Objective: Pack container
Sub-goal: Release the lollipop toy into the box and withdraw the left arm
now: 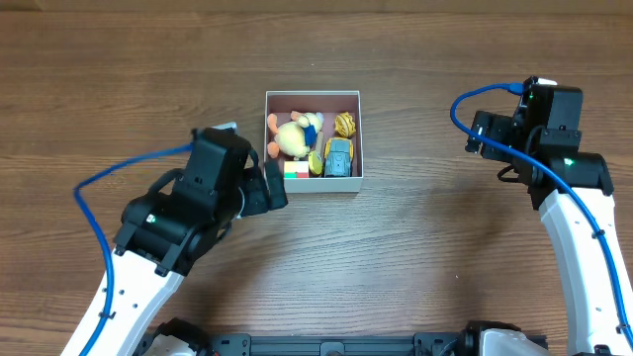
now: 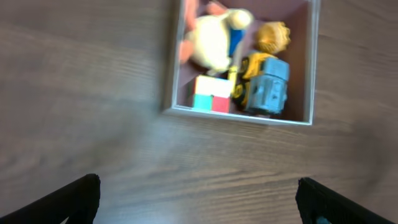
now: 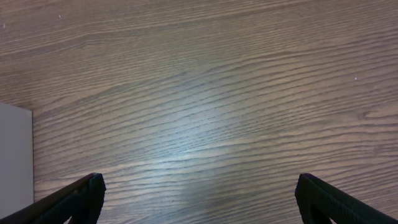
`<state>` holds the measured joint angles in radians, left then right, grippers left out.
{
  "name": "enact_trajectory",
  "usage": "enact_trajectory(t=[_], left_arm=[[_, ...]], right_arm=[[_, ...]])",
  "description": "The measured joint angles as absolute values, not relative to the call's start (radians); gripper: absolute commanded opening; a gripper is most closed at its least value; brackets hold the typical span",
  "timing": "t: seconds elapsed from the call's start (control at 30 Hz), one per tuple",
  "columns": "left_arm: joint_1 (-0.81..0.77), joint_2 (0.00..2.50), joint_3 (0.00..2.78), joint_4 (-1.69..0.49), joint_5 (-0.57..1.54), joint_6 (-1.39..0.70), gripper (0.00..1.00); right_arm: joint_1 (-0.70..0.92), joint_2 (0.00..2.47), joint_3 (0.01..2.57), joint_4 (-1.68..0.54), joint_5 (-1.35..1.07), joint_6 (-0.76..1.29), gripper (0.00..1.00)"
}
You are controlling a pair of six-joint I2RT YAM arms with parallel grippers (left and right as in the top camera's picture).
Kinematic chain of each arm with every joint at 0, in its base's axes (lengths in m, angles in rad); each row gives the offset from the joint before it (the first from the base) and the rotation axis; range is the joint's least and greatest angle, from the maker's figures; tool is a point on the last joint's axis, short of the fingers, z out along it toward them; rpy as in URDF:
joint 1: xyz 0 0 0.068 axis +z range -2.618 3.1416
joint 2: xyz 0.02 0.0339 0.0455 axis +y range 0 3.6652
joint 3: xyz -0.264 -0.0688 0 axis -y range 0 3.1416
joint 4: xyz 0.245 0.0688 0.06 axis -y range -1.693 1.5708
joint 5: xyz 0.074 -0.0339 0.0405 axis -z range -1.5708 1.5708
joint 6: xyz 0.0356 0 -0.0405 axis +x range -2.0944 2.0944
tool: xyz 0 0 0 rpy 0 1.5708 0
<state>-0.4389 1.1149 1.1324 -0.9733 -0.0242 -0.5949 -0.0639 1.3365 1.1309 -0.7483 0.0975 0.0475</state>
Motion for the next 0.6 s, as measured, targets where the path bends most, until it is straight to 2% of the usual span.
enact_trajectory(t=[0.27, 0.6], left_arm=[[-0.424, 1.073, 1.036, -0.718, 0.031, -0.326, 1.0], [-0.15, 0.739, 0.522, -0.233, 0.197, -0.234, 1.0]], right_arm=[[-0.064, 1.336, 1.131, -0.749, 0.097, 0.047, 1.0], [-0.064, 1.336, 1.13, -0.749, 0.097, 0.047, 1.0]])
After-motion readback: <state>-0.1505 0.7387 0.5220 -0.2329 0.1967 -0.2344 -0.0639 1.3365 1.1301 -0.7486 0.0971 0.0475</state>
